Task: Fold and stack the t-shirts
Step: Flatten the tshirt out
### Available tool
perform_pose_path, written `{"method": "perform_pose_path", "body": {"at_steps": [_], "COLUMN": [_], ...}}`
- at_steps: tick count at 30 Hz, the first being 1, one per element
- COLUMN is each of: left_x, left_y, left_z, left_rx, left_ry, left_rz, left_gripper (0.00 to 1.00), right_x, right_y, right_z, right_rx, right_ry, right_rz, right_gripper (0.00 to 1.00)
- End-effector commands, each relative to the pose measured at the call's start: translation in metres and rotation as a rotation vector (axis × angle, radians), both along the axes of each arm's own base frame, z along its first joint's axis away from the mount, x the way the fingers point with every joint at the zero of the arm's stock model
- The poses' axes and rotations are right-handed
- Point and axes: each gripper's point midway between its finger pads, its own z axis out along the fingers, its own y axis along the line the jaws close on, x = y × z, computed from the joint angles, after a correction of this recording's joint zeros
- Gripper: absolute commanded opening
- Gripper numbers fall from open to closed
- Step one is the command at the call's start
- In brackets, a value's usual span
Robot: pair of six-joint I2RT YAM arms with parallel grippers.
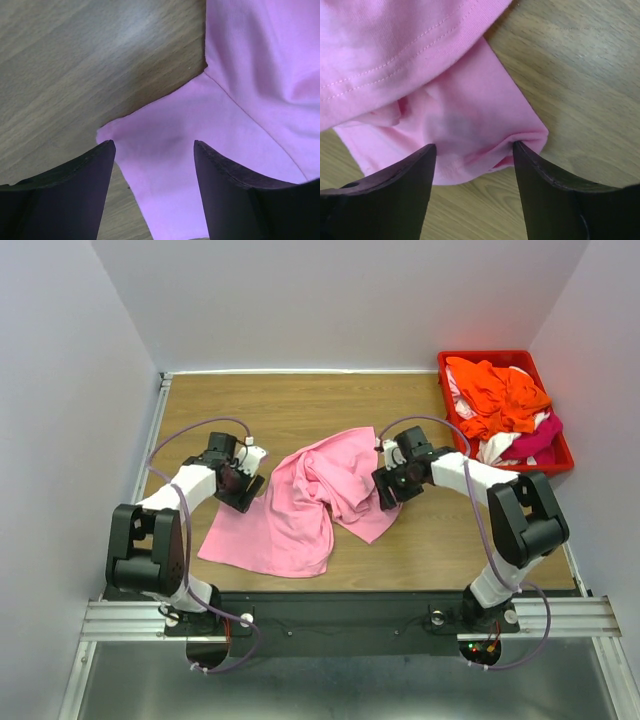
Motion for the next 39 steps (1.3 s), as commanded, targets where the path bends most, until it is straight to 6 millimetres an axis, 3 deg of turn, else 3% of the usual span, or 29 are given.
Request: {"method": "perform_pose_path", "body": {"at_steps": [1,4,7,10,12,13,14,16,17,18,19,21,22,23,24,25,26,27,28,29,30,31,32,33,34,35,37,39], "left_x": [0.004,0.005,0.006,0.017,0.035,0.043,0.068,0.092,0.127,0.138,0.172,0.197,0.208,0.235,0.242,0.251,0.269,0.275,0.277,0.282,0.281,0.276,0.269,0.262,0.252,0.232,0.201,0.180], "left_y": [0.014,0.024,0.033,0.045,0.055,0.060,0.070,0.082,0.088,0.091,0.093,0.087,0.086,0.085,0.083,0.083,0.084,0.082,0.080,0.090,0.089,0.080,0.083,0.072,0.068,0.063,0.051,0.045], "left_z": [-0.016,-0.028,-0.037,-0.044,-0.040,-0.046,-0.034,-0.037,-0.015,-0.023,0.002,0.011,0.003,0.027,0.018,0.023,0.045,0.049,0.052,0.065,0.072,0.088,0.095,0.102,0.135,0.118,0.122,0.126], "left_rx": [0.111,0.169,0.221,0.282,0.323,0.338,0.332,0.329,0.299,0.296,0.283,0.252,0.247,0.233,0.223,0.222,0.220,0.207,0.193,0.166,0.142,0.069,0.070,0.020,0.003,-0.011,-0.061,-0.090], "left_ry": [-0.004,0.018,0.039,0.038,0.008,0.013,-0.030,-0.028,-0.100,-0.082,-0.159,-0.179,-0.173,-0.246,-0.223,-0.241,-0.297,-0.306,-0.306,-0.334,-0.338,-0.355,-0.358,-0.359,-0.420,-0.372,-0.360,-0.350], "left_rz": [0.053,0.088,0.105,0.118,0.144,0.148,0.189,0.218,0.248,0.252,0.268,0.248,0.245,0.253,0.247,0.251,0.268,0.268,0.264,0.290,0.286,0.249,0.253,0.216,0.191,0.174,0.141,0.137], "left_gripper": [0.72,0.63,0.47,0.25,0.03,0.00,0.00,0.00,0.00,0.00,0.00,0.00,0.00,0.00,0.00,0.00,0.09,0.19,0.31,0.46,0.53,0.71,0.74,0.75,0.75,0.75,0.75,0.75], "right_x": [0.008,0.007,0.006,-0.003,-0.009,-0.015,-0.013,-0.021,-0.023,-0.029,-0.037,-0.048,-0.053,-0.055,-0.056,-0.058,-0.063,-0.067,-0.068,-0.072,-0.064,-0.060,-0.054,-0.049,-0.036,-0.029,-0.005,0.017], "right_y": [0.006,0.002,-0.007,-0.018,-0.029,-0.035,-0.045,-0.055,-0.058,-0.061,-0.058,-0.059,-0.056,-0.054,-0.051,-0.046,-0.036,-0.028,-0.021,-0.012,-0.004,0.001,0.003,0.010,0.016,0.020,0.028,0.029], "right_z": [-0.019,-0.034,-0.042,-0.046,-0.043,-0.045,-0.039,-0.039,-0.038,-0.035,-0.037,-0.036,-0.036,-0.035,-0.031,-0.026,-0.019,-0.013,-0.003,0.005,0.018,0.029,0.037,0.046,0.063,0.071,0.089,0.089], "right_rx": [-0.075,-0.135,-0.185,-0.235,-0.280,-0.297,-0.344,-0.381,-0.393,-0.397,-0.375,-0.370,-0.352,-0.339,-0.327,-0.298,-0.236,-0.193,-0.149,-0.094,-0.065,-0.037,-0.028,-0.001,0.023,0.040,0.068,0.066], "right_ry": [-0.035,-0.024,-0.019,-0.008,-0.016,-0.007,-0.041,-0.036,-0.040,-0.034,-0.008,0.030,0.048,0.053,0.064,0.071,0.094,0.102,0.093,0.103,0.071,0.049,0.020,0.003,-0.045,-0.065,-0.112,-0.122], "right_rz": [-0.022,-0.017,-0.018,0.000,0.016,0.022,0.025,0.044,0.062,0.079,0.102,0.152,0.175,0.196,0.211,0.232,0.265,0.291,0.309,0.328,0.325,0.310,0.308,0.301,0.292,0.287,0.244,0.186], "right_gripper": [0.67,0.62,0.51,0.31,0.15,0.09,0.01,0.01,0.01,0.01,0.01,0.01,0.01,0.01,0.01,0.01,0.01,0.01,0.01,0.01,0.09,0.41,0.56,0.64,0.70,0.77,0.77,0.76]}}
